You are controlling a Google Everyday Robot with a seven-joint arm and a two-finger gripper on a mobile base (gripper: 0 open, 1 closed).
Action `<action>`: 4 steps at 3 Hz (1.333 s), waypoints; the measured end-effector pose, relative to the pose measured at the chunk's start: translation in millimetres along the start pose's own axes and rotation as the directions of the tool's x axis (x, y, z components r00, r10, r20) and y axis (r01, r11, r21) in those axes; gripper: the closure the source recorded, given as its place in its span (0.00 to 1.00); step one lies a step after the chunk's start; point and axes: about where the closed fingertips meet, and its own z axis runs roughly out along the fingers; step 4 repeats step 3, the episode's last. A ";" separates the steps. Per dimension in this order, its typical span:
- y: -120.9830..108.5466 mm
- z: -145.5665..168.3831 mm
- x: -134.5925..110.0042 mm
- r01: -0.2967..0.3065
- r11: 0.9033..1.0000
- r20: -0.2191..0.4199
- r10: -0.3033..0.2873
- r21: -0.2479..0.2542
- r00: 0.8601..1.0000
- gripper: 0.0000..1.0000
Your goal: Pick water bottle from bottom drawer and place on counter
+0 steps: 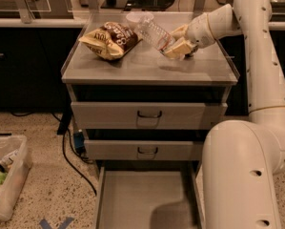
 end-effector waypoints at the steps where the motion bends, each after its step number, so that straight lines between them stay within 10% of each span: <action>1: 0.0 0.0 0.0 0.000 1.000 0.000 0.000 0.000 1.000 0.12; 4: 0.0 0.1 0.0 0.000 1.000 0.000 0.000 0.000 1.000 0.00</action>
Offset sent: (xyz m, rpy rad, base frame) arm 0.0000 0.0000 0.0000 0.0000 0.0000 0.0000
